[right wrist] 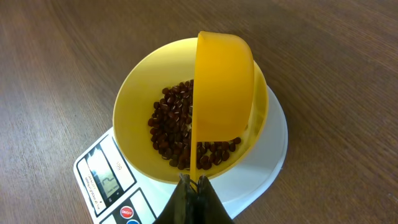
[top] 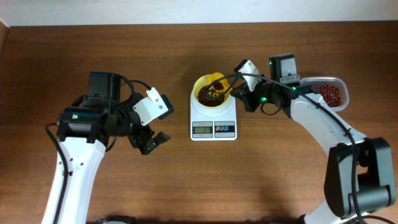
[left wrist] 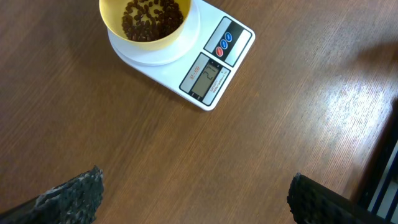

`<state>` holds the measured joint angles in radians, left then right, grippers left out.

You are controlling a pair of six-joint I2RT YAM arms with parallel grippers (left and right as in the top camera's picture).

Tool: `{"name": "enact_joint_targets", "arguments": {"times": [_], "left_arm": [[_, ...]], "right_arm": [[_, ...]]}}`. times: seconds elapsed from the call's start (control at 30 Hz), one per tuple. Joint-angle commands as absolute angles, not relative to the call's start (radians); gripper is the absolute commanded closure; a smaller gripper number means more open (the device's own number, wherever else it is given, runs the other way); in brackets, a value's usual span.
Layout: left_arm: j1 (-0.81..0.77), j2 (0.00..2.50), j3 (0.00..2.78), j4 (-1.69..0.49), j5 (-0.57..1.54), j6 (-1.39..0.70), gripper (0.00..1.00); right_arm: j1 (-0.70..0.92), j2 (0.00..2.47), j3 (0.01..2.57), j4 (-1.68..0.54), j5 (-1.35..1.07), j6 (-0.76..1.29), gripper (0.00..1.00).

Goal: Scoop item into bowl and weigh 50g on scale
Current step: 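Hold the tilted scoop over the bowl, shaking out remaining beans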

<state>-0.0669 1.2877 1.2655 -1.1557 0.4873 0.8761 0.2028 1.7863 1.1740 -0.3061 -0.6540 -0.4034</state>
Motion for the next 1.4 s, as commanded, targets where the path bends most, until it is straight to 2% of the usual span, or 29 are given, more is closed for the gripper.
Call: {"name": "enact_joint_targets", "arguments": {"times": [0.0,0.53,0.6,0.67,1.37], "left_arm": [[-0.065,1.292,1.274,-1.154,0.508,0.895,0.01],[-0.065,1.292,1.274,-1.154,0.508,0.895,0.02],[-0.065,1.292,1.274,-1.154,0.508,0.895,0.01],[-0.065,1.292,1.274,-1.154,0.508,0.895,0.01],[-0.065,1.292,1.274,-1.154,0.508,0.895,0.01]], "right_arm": [[0.212,1.791,1.168,-0.302,-0.654,-0.411,0.96],[0.216,1.737,1.169,-0.276,-0.767,-0.411,0.96],[0.217,1.728,1.169,-0.275,-0.729,-0.411,0.96],[0.226,1.742,1.169,-0.311,-0.59,-0.412,0.96],[0.231,1.744,1.169,-0.273,-0.601,-0.411,0.96]]}}
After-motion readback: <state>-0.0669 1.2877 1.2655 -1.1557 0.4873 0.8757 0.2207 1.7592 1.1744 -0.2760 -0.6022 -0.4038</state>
